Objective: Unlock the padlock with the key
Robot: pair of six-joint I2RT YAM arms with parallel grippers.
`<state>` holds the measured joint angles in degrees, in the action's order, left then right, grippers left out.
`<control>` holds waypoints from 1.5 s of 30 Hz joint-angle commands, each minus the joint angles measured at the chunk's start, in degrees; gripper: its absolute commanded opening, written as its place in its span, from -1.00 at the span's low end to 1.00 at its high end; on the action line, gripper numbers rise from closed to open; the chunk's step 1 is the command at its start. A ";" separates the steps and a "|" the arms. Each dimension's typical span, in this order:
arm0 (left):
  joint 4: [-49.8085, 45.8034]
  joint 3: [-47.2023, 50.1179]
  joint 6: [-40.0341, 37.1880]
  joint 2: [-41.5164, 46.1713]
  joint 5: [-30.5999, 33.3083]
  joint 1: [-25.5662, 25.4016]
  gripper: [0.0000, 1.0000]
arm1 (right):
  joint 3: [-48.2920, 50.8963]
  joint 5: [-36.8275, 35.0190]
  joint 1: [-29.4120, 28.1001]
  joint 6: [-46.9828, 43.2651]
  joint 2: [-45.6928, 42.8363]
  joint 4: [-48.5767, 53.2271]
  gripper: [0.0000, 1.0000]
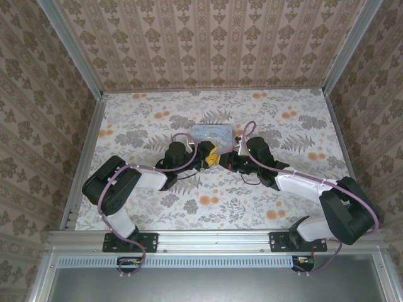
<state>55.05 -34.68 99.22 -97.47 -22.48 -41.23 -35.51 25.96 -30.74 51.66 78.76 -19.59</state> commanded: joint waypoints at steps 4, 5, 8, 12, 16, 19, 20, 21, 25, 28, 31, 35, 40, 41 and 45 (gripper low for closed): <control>2.88 0.49 -1.04 0.43 0.20 -0.42 -0.13 | -0.19 -0.14 0.22 0.55 0.13 -1.41 -1.00; 2.95 0.47 -1.00 0.35 0.22 -0.37 -0.17 | -0.18 -0.02 0.18 0.55 0.08 -1.63 -1.00; 3.00 0.40 -1.05 0.21 0.16 -0.51 -0.25 | -0.18 0.24 0.18 0.55 0.08 -2.19 -1.00; 3.03 0.31 -1.02 0.09 0.24 -0.65 -0.39 | -0.18 0.25 0.21 0.44 -0.10 -2.30 -1.00; 3.22 0.31 -0.97 -0.09 0.29 -0.84 -0.50 | -0.27 0.25 0.24 0.53 -0.12 -2.29 -1.00; 3.12 0.31 -1.00 -0.15 0.40 -0.83 -0.58 | -0.26 0.06 0.24 0.46 -0.19 -2.15 -1.00; 3.07 0.31 -1.12 -0.17 0.42 -0.87 -0.59 | -0.26 0.06 0.24 0.46 -0.19 -2.21 -1.00; 3.02 0.31 -1.18 -0.11 0.42 -0.86 -0.63 | -0.26 0.07 0.24 0.42 -0.19 -2.20 -1.00; 2.79 0.31 -1.52 -0.18 0.58 -0.84 -0.84 | -0.27 0.06 0.24 0.44 -0.32 -2.08 -1.00; 2.79 0.27 -2.22 -0.48 0.49 -0.60 -1.00 | -0.27 0.08 0.48 0.46 -0.92 -1.86 -1.00; 2.79 -0.24 -4.76 -0.21 -0.11 0.21 -1.00 | 0.70 -0.82 1.56 0.54 -2.84 -1.34 -0.50; -0.76 -2.62 -12.77 1.77 -3.12 2.59 -1.00 | 2.25 -1.05 4.06 1.05 -5.52 -1.35 -0.06; -8.25 -7.44 -27.78 5.41 -7.70 5.39 -1.00 | 4.53 0.83 6.83 4.12 -5.87 -9.85 0.05; -8.85 -8.40 -30.44 5.78 -8.81 5.91 -1.00 | 5.05 1.46 7.30 5.09 -5.30 -13.24 0.05; -9.81 -11.29 -38.04 7.16 -11.01 7.21 -1.00 | 5.45 3.60 7.98 8.12 -1.85 -24.75 0.04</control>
<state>46.70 -43.42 72.05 -92.49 -29.56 -34.59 -30.37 26.96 -23.05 56.62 74.85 -32.80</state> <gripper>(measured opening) 0.050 0.523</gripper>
